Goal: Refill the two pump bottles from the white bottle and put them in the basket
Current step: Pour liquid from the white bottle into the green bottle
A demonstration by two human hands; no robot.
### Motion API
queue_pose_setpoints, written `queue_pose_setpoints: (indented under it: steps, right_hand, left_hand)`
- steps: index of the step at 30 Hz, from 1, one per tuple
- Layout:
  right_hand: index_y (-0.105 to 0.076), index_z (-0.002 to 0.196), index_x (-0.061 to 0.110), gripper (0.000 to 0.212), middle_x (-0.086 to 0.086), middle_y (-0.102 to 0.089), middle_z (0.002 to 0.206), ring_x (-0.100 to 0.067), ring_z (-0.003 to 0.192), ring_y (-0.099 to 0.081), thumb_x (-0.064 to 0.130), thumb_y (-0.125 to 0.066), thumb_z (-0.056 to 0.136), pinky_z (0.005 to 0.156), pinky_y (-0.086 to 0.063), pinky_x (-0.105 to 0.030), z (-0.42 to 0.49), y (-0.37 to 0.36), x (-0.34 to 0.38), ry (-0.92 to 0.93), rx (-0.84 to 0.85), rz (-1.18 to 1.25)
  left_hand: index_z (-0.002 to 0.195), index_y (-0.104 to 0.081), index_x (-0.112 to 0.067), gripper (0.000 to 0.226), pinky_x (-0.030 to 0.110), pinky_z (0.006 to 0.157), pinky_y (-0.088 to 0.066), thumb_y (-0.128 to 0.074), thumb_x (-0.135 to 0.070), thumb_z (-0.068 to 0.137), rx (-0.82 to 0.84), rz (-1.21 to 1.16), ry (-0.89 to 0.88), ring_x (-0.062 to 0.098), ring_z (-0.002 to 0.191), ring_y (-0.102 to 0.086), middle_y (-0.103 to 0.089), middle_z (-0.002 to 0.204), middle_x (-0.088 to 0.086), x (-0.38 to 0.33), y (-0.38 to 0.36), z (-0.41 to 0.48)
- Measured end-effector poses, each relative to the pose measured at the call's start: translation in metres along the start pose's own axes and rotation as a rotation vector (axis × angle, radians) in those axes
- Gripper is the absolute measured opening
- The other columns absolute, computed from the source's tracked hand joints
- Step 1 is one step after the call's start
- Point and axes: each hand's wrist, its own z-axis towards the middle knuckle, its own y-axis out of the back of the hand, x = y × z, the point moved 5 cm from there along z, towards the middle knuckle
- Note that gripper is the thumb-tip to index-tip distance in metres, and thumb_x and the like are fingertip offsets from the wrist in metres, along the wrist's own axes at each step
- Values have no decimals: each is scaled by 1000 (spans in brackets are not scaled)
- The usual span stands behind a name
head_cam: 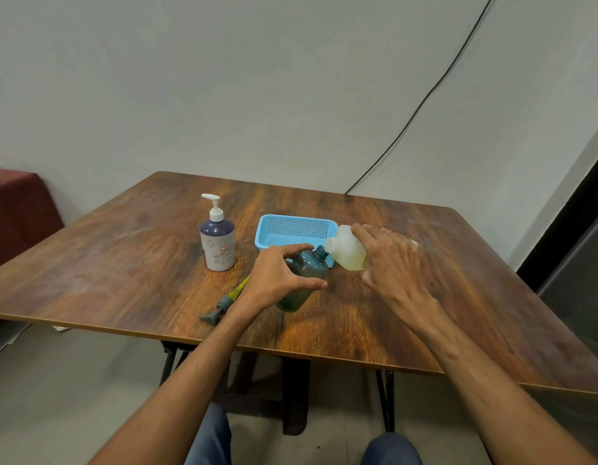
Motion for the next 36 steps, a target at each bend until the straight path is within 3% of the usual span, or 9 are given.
queue_pose_setpoints:
  steps: [16, 25, 31, 36]
  right_hand:
    - [-53, 134, 18, 80, -9, -66, 128, -32, 105, -65, 16, -88, 62, 90, -53, -44, 1, -1, 0, 2, 24, -19]
    - [-52, 132, 19, 80, -8, -66, 126, -32, 102, -65, 14, -86, 60, 86, -53, -43, 2, -1, 0, 9, 22, -41]
    - [-52, 133, 18, 80, -8, -66, 127, -32, 104, -65, 14, -87, 62, 89, -53, -44, 2, -1, 1, 5, 32, -34]
    - [-55, 132, 17, 78, -9, -67, 126, -32, 104, -66, 14, -87, 61, 88, -53, -43, 1, 2, 2, 4, 21, -38]
  left_hand:
    - [135, -59, -26, 81, 12, 85, -48, -93, -40, 62, -6, 0, -11, 2, 113, -52, -58, 142, -3, 2, -2, 1]
    - [135, -60, -26, 81, 20, 90, -53, -92, -42, 62, 2, -2, -11, 4, 112, -53, -59, 140, -3, 1, 0, 0]
    - [135, -60, -26, 80, 10, 84, -47, -92, -41, 63, 0, 7, -12, 2, 113, -51, -59, 141, -4, 2, -1, 0]
    - [136, -59, -24, 81, 19, 92, -50, -92, -40, 64, 0, 1, -5, 3, 113, -52, -59, 140, -3, 2, -1, 0]
